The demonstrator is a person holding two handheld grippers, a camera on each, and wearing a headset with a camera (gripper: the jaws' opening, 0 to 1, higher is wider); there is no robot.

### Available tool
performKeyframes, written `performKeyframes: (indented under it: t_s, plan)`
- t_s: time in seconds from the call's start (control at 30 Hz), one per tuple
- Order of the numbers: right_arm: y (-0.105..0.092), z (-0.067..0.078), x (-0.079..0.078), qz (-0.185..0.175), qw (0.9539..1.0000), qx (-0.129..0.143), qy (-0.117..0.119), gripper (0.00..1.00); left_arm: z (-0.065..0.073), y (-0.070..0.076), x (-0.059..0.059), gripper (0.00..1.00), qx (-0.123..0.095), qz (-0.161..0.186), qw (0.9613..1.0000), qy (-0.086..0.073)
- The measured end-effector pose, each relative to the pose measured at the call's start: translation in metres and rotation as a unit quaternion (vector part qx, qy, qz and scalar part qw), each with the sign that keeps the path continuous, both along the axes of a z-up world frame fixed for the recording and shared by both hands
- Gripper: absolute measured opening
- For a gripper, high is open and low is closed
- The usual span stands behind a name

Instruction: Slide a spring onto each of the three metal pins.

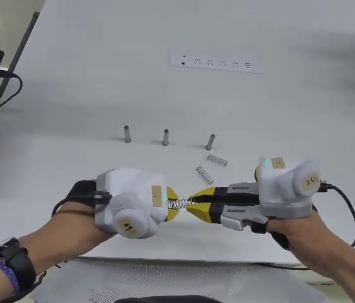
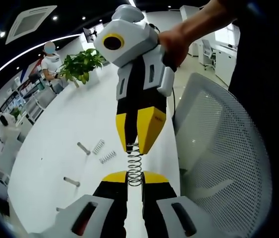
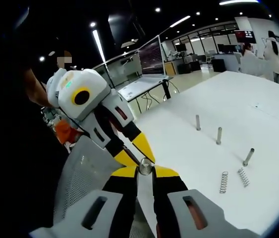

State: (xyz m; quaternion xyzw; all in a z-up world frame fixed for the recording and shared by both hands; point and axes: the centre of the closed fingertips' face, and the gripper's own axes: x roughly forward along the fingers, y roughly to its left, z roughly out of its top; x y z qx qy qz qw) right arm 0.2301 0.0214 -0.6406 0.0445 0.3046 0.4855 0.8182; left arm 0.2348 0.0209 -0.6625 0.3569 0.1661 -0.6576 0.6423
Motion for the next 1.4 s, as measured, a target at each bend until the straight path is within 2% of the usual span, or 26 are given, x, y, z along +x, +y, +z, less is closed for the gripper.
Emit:
performKeyframes:
  t_s: [0.43,0.9,1.23,1.4]
  plan:
    - [0.001,0.009,0.009,0.003,0.9999,-0.007,-0.012,0.1,0.002,-0.009,0.005,0.02,-0.027,0.028,0.9988,0.028]
    - [0.0,0.012,0.012,0.022,0.9991,-0.03,-0.02,0.1,0.005,-0.013,0.009,0.02,-0.044,0.043,0.9973,0.041]
    - [-0.002,0.009,0.01,0.058,0.9947,-0.076,-0.037,0.14,0.003,-0.012,0.006,0.02,-0.044,0.039,0.9973,0.043]
    - [-0.005,0.009,0.01,0.085,0.9882,-0.113,-0.058,0.17,0.004,-0.014,0.006,0.02,-0.045,0.037,0.9973,0.043]
